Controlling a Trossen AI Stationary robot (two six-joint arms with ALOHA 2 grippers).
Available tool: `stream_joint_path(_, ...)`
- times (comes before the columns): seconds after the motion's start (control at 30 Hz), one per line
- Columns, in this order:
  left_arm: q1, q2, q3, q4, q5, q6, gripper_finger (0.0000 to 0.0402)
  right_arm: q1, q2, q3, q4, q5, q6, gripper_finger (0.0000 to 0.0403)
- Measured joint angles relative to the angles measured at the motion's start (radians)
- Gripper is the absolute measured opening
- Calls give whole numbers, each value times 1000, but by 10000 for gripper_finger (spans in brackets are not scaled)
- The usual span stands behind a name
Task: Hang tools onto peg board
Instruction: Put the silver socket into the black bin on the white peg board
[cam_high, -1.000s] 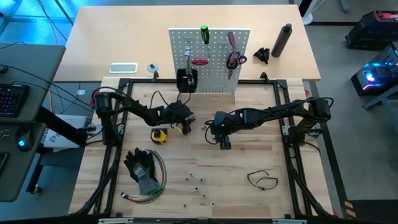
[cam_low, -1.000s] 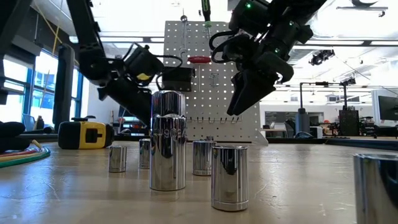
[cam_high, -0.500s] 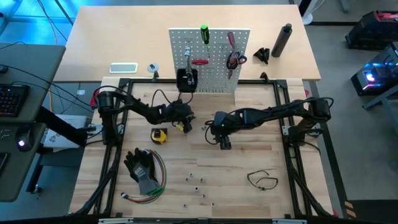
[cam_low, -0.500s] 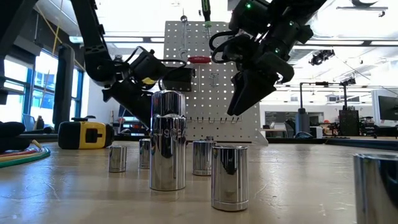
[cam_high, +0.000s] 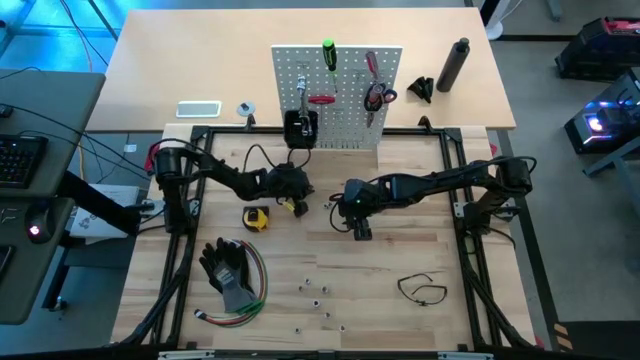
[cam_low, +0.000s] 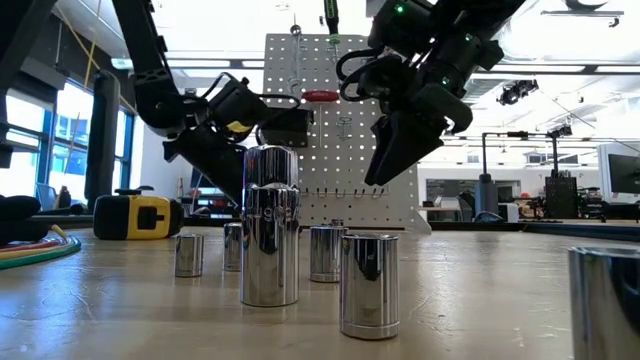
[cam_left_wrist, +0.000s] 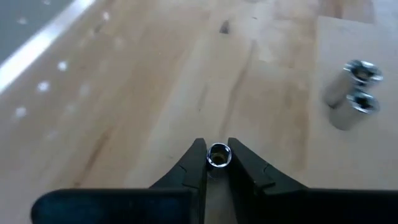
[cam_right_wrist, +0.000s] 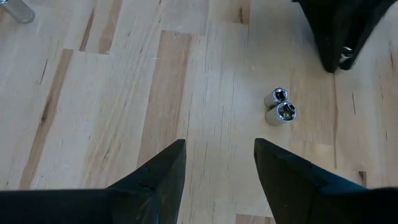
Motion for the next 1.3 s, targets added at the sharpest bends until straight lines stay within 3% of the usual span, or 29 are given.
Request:
stream_joint_path(0.23,-42,-139,-2,-148,13,5,34,0,0,0,-1,0,-5,186)
stream_joint_path(0.4,-72,-317,-2,-246,-55,41,34,0,0,0,3,0,-8,186)
stream_joint_path(0.73,-71,-662,10,-250,-224,163,34,0,0,0,12,0,-16,186)
stream_joint_path(0.97,-1,-669,154,-386,-265,269,34,0,0,0,26,0,-10,186)
stream_joint_path(1.3,116,-536,330,-589,-268,308,34,4,0,0,25,0,-5,186)
